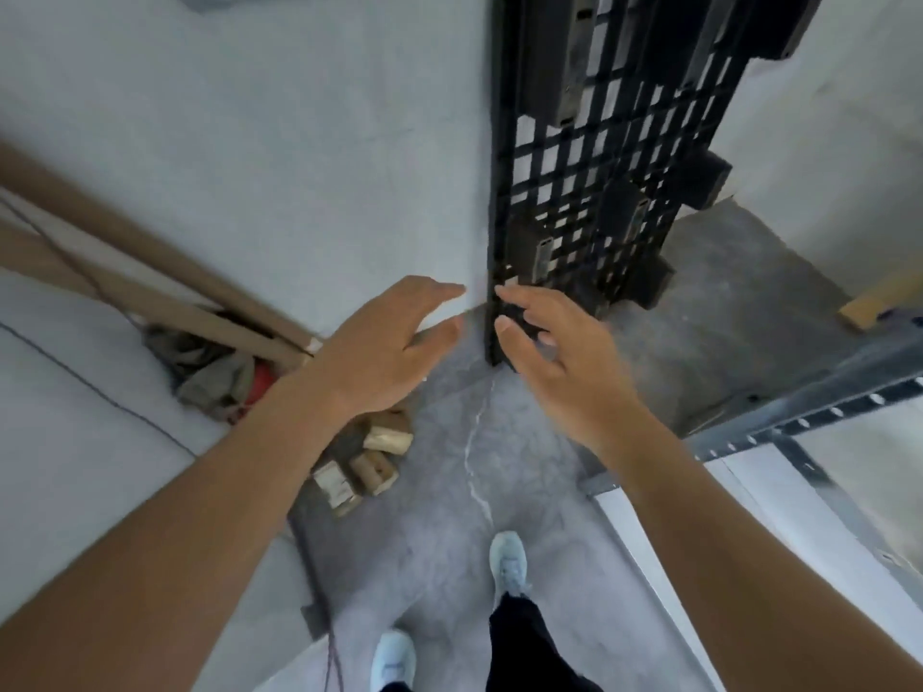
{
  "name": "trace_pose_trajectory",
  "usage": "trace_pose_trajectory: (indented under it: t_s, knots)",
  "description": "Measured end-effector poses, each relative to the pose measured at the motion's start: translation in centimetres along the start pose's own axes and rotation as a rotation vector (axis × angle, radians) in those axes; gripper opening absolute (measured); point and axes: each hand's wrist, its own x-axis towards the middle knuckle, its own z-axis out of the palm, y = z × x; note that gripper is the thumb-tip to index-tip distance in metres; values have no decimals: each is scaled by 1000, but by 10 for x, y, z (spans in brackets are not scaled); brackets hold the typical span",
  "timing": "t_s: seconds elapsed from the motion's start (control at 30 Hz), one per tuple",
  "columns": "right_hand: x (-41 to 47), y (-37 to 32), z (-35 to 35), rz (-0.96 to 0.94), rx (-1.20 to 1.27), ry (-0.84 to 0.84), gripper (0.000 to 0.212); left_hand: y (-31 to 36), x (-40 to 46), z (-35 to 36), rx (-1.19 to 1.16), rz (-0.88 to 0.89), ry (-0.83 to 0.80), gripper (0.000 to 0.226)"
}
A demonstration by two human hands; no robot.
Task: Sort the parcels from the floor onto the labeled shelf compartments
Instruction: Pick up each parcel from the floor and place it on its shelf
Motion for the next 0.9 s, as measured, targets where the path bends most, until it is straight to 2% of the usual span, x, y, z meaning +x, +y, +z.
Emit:
trace_pose_trajectory:
  t_s: [0.1, 0.27, 0.33, 0.4, 0.57, 0.7, 0.83, 0.9]
  knots:
    - [30, 36, 36, 17, 110, -138, 42, -38, 3, 24, 4, -167, -13, 45]
    - [61, 95, 96, 68, 140, -348, 41, -89, 11, 64, -13, -391, -21, 36]
    - [73, 116, 121, 72, 140, -421, 49, -116, 8, 83, -33, -460, -31, 35]
    - [84, 140, 146, 102, 161, -474, 56, -148, 6, 104, -30, -522, -48, 43]
    - [109, 214, 228, 184, 139, -522, 49, -248, 16, 175, -64, -634, -58, 46]
    - [125, 289, 323, 289, 136, -555, 51, -340, 35, 246, -106, -662, -91, 45]
    - [136, 369, 423, 381, 167, -557, 38, -438, 55, 319, -138, -705, -114, 45]
    - [140, 411, 472, 409, 154, -589, 40, -485, 59, 356, -152, -748, -149, 46]
